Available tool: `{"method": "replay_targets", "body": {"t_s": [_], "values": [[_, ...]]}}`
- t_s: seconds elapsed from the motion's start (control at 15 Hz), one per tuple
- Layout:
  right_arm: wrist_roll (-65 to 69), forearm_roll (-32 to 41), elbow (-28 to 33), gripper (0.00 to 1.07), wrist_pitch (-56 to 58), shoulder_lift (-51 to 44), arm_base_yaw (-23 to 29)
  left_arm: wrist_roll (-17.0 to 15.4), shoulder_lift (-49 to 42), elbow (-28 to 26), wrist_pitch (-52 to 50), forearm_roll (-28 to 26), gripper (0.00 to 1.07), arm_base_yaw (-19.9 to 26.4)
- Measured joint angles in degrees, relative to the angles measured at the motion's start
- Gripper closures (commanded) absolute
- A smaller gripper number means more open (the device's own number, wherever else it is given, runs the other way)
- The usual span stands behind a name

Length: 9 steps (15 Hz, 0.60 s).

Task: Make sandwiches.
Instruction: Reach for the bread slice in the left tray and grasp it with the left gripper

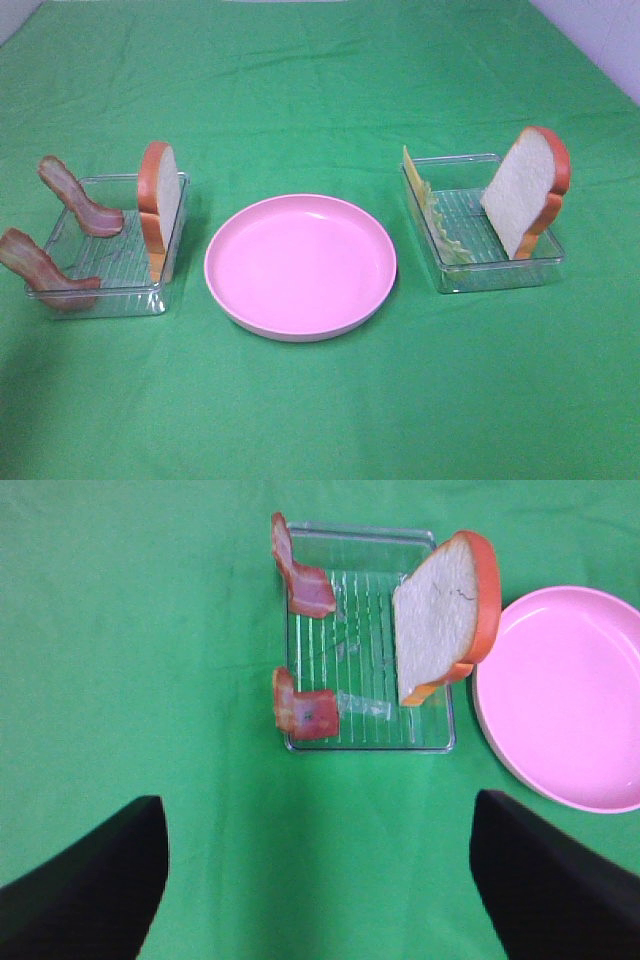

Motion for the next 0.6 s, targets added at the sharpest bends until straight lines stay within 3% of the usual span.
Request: {"method": "replay_targets", "body": {"t_s": [0.13,0.27,0.4,0.6], "values": [[0.0,0.0,0.0,0.39,0.0,0.0,0.0,0.0,9.1,-7.2,4.0,0.1,0.28,-0.6],[0.0,0.0,0.0,0.39,0.0,0.0,0.0,0.0,20.7,-14.8,7.0,1.4,0.28,-6.2],[0.0,0.0,0.0,0.39,0.0,0.0,0.0,-4.5,27.6,-18.9,8.7,4.1,0.28,-12.0],[0.0,0.0,0.0,0.39,0.0,0.0,0.0,-13.8,35.2,-23.6,9.4,9.2,0.28,-20.6]]}}
